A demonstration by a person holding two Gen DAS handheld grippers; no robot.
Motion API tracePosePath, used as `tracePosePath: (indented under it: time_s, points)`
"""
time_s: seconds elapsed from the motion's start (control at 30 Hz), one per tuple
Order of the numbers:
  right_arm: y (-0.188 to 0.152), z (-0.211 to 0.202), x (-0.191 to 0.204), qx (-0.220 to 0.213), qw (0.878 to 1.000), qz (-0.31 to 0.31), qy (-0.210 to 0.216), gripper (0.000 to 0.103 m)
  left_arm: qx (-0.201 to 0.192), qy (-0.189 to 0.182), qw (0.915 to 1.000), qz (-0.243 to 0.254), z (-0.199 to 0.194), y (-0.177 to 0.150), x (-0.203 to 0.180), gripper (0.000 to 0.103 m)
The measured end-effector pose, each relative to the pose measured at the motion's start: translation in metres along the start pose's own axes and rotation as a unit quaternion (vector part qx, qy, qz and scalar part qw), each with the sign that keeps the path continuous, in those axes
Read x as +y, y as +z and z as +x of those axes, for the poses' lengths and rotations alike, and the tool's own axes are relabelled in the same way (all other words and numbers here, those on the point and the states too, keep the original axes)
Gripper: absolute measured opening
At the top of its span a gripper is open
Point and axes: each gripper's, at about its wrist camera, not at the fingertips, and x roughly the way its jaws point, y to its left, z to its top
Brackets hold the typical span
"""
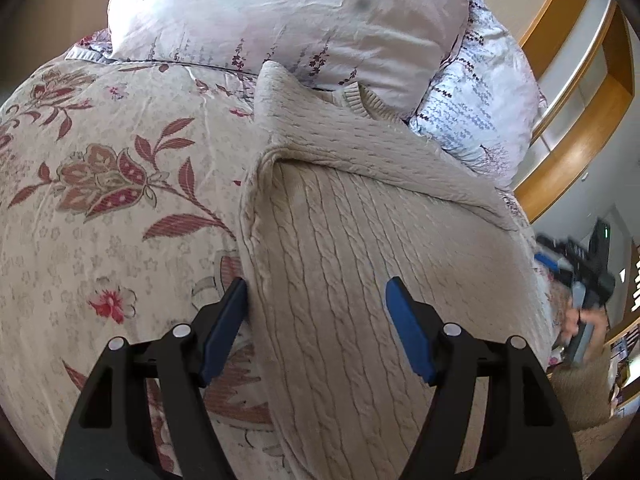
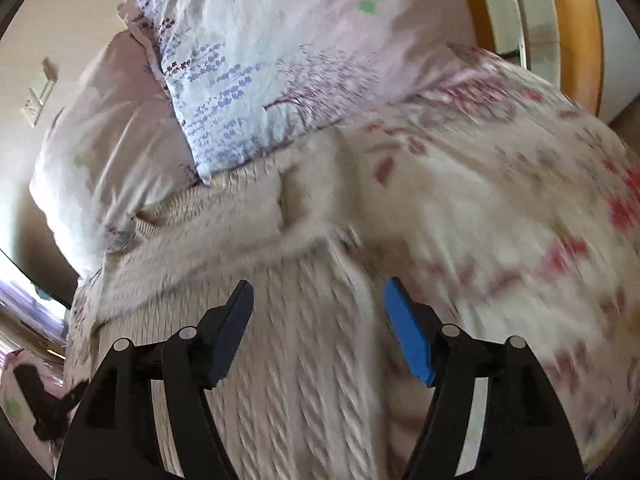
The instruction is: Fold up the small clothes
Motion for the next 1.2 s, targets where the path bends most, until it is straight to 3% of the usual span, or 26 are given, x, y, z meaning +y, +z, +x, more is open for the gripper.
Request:
tracePosePath:
  time_s: [0.17, 0.37, 0.67, 0.77, 0.87, 1.07, 1.2]
  points:
    - [-0.038, -0.015, -0.027, 0.023, 0.999, 0.029, 0.027, 0.068, -0.002, -0.019, 0.9996, -0.019, -0.008, -0.01, 0.001, 0.07]
    - [-0.064, -0.028, -0.031, 0.042, 0.994, 0.03, 0.091, 0.06, -0.008, -0.034, 0.9988, -0.036, -0.02, -0.029, -0.002, 0.068]
    - [-0.087, -0.03, -0.035, 0.084, 0.972, 0.056, 0.214, 0.046, -0.016, -0.092, 0.9911, -0.095, -0.037, -0.059, 0.006, 0.056]
    - [-0.089, -0.03, -0.035, 0.094, 0.967, 0.058, 0.231, 0.045, -0.011, -0.095, 0.9908, -0.095, -0.039, -0.065, 0.003, 0.05]
    - [-0.089, -0.034, -0.041, 0.092, 0.975, 0.059, 0.192, 0.035, -0.01, -0.098, 0.9906, -0.096, -0.041, -0.071, 0.0, 0.049]
    - [-0.092, -0.035, -0.037, 0.112, 0.975, 0.03, 0.188, 0.034, -0.007, -0.098, 0.991, -0.091, -0.041, -0.074, -0.005, 0.051]
    - [-0.099, -0.032, -0.034, 0.145, 0.965, 0.028, 0.216, 0.034, 0.0, -0.103, 0.991, -0.086, -0.041, -0.077, -0.009, 0.051]
